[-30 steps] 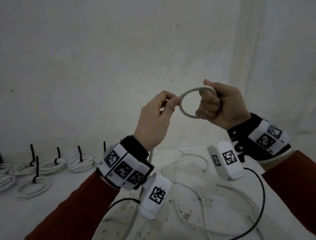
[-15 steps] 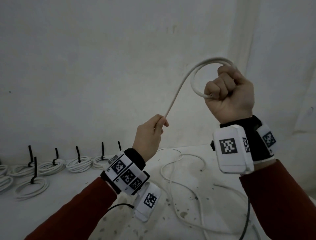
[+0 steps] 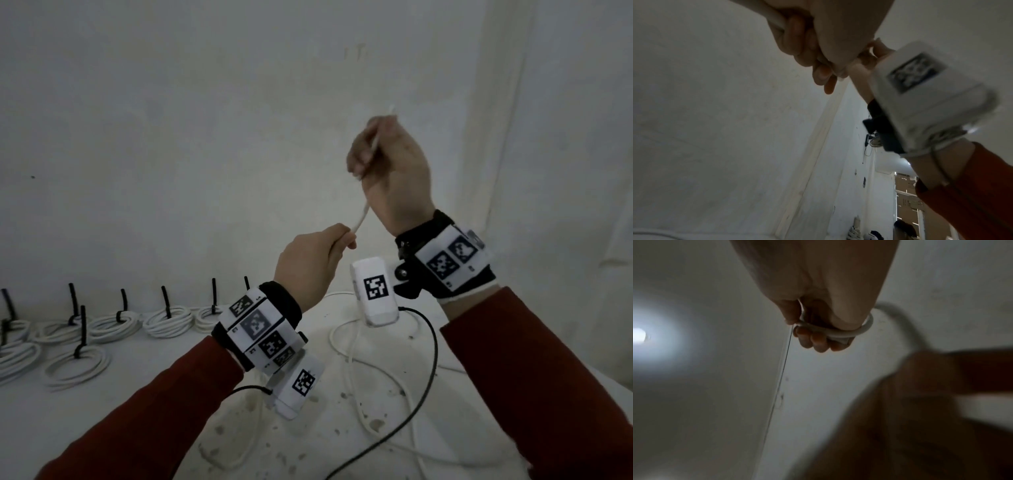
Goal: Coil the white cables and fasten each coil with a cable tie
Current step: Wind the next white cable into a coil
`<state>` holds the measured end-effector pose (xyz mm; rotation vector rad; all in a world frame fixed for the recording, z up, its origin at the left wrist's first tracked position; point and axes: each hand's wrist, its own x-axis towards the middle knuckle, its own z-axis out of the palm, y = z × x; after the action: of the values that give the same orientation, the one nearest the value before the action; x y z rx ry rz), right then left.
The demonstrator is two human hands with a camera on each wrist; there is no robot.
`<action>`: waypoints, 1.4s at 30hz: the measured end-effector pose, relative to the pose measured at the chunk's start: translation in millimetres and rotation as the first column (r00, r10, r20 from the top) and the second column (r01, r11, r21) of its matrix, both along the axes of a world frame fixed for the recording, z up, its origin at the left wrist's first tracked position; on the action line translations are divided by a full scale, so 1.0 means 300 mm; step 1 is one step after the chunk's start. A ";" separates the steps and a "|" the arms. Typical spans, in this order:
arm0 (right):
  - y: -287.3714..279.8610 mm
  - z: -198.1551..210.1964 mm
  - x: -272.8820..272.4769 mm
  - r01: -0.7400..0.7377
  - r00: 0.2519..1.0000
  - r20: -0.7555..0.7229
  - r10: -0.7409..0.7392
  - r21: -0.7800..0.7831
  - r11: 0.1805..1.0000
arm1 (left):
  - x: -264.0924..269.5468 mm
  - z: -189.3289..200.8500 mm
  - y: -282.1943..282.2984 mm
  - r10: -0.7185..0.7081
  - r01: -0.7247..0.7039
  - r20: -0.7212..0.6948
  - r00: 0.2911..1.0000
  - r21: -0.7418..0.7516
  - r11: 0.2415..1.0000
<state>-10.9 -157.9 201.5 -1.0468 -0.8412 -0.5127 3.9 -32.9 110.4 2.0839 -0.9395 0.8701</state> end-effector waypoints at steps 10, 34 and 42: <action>-0.036 -0.041 0.002 0.708 0.583 0.723 -0.370 -0.676 -0.206 | 0.036 -0.018 0.046 -0.037 0.038 0.009 0.999 -0.090 0.995; -0.167 -0.090 -0.057 -0.096 0.945 -0.324 0.042 -0.152 0.984 | 0.143 -0.002 0.151 0.025 0.008 0.134 0.991 -0.242 0.970; -0.053 -0.094 -0.031 -0.304 0.936 -0.102 0.337 0.249 0.920 | 0.107 -0.104 0.160 0.109 -0.109 -0.049 0.993 0.004 0.994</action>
<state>-20.1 -173.7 173.2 -0.7046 -0.7865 -0.2442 36.1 15.2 79.2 2.1642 -0.8063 0.8695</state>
